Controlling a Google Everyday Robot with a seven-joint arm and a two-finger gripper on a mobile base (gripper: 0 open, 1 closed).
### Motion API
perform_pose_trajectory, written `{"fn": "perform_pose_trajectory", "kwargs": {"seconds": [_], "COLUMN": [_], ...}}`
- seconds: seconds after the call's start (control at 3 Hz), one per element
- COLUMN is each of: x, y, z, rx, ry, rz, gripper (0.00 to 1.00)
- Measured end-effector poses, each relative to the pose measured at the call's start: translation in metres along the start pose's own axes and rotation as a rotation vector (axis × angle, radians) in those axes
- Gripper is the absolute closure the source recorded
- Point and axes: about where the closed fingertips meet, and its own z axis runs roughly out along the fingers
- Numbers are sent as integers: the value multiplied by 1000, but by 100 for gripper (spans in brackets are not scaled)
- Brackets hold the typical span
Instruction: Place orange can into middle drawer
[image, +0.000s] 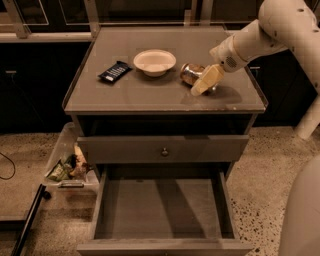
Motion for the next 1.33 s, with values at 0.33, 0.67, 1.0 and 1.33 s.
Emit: {"fn": "perform_pose_trajectory", "kwargs": {"seconds": [0.33, 0.67, 1.0, 1.33], "x": [-1, 1, 0, 0], "y": [-4, -6, -6, -6], "z": [13, 26, 26, 26], "rx": [-36, -78, -78, -78], "ry": [-18, -28, -29, -29], "rz": [16, 35, 34, 34], "gripper": [0, 0, 19, 43]}}
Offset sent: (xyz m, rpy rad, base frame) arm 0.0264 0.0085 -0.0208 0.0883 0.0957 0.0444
